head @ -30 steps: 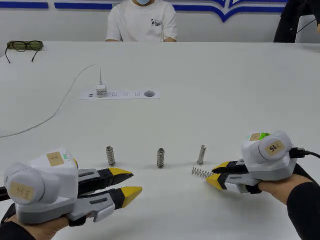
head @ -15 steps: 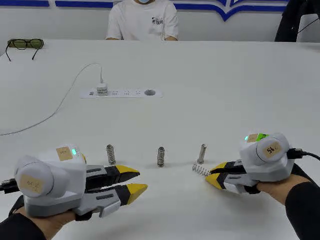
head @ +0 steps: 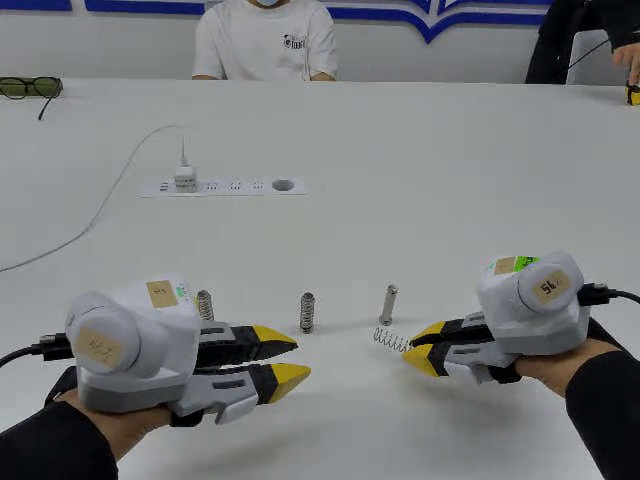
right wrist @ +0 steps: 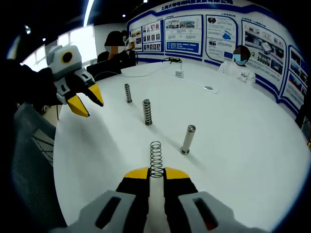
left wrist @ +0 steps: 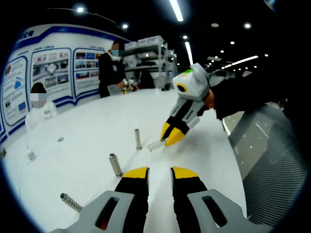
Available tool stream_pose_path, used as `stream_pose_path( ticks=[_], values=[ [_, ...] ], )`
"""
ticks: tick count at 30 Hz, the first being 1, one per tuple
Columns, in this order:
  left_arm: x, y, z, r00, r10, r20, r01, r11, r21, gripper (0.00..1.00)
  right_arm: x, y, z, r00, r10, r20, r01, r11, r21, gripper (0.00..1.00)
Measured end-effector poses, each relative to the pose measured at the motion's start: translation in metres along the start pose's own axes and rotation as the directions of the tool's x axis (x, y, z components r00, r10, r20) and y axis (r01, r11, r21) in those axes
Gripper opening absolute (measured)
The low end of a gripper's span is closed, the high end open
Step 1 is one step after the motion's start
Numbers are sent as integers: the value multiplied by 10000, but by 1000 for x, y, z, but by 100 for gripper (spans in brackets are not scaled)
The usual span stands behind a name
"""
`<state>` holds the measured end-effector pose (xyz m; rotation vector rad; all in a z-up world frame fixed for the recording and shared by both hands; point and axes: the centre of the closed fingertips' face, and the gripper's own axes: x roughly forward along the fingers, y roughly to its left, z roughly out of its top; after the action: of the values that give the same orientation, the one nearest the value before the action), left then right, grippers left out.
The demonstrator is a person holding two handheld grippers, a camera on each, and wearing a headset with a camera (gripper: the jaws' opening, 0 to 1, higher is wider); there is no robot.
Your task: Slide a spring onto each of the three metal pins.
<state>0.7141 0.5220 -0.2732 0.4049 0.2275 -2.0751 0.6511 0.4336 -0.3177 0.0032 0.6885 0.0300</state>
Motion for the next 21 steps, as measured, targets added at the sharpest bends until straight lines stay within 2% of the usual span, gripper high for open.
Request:
stream_pose_path(
  ticks=[5,9,18,21],
  values=[
    [7,-3,3,9995,-323,-6,323,9994,137,20,-9,26,10,9967,798,159,-792,9962,-370,11],
    [10,-7,3,9980,-632,-29,633,9978,219,22,-14,48,17,9889,1481,155,-1461,9852,-899,11],
    [14,-27,3,9859,-1666,-163,1673,9836,667,25,-19,80,37,9718,2357,23,-2319,9579,-1695,11],
    [14,-33,3,9813,-1917,-191,1926,9777,837,24,-19,87,38,9672,2537,-160,-2522,9495,-1865,11]
  ],
)
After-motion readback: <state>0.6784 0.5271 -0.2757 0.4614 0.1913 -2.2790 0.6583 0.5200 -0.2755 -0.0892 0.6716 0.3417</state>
